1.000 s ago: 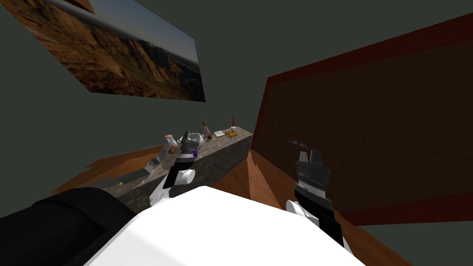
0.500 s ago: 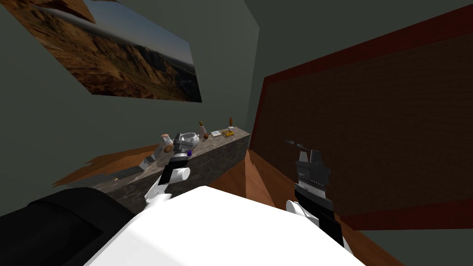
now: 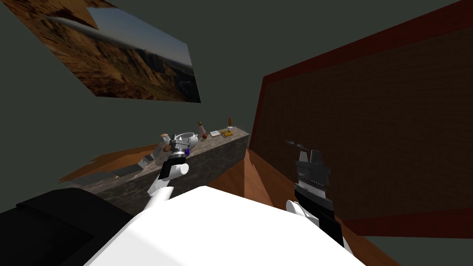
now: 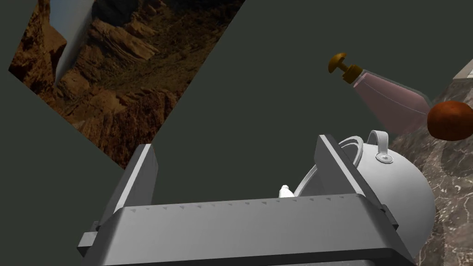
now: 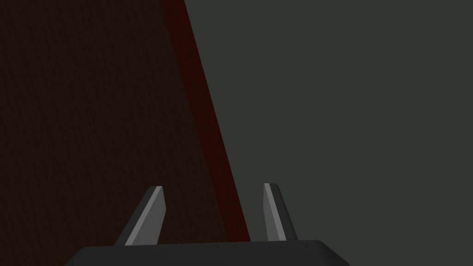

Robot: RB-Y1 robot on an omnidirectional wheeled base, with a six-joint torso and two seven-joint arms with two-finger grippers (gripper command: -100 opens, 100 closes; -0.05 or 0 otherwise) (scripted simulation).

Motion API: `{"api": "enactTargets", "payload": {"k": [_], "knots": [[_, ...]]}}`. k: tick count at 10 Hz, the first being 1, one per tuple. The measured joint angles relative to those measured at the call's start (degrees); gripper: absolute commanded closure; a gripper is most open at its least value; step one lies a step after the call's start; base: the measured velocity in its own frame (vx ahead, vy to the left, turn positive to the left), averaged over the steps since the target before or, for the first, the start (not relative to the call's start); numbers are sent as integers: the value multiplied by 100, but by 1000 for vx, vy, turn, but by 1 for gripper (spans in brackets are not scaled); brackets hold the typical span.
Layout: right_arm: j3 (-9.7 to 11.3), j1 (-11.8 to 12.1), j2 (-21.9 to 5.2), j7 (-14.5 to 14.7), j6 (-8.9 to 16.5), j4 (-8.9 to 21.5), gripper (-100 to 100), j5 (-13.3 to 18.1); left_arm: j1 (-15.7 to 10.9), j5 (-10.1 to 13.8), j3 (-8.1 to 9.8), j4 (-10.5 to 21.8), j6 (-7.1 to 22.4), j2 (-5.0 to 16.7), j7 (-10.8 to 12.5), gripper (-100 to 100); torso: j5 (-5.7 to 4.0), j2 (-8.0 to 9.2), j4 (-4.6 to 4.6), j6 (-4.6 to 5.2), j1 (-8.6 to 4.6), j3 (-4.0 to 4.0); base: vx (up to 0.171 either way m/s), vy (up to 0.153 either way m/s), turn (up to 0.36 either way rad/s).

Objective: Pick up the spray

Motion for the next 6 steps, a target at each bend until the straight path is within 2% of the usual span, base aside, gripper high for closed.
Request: {"api": "enactTargets", "payload": {"k": [3, 6], "knots": [[0, 0, 0, 0, 0, 0, 0, 0, -383, 425, 382, 441, 371, 22, 416, -100, 3, -2, 0, 0, 12, -1, 15, -5, 50], [-1, 0, -1, 0, 0, 0, 0, 0, -869, 796, 636, 885, 728, -78, 738, -100, 6, -4, -1, 0, 27, -2, 16, 36, 41]]}}
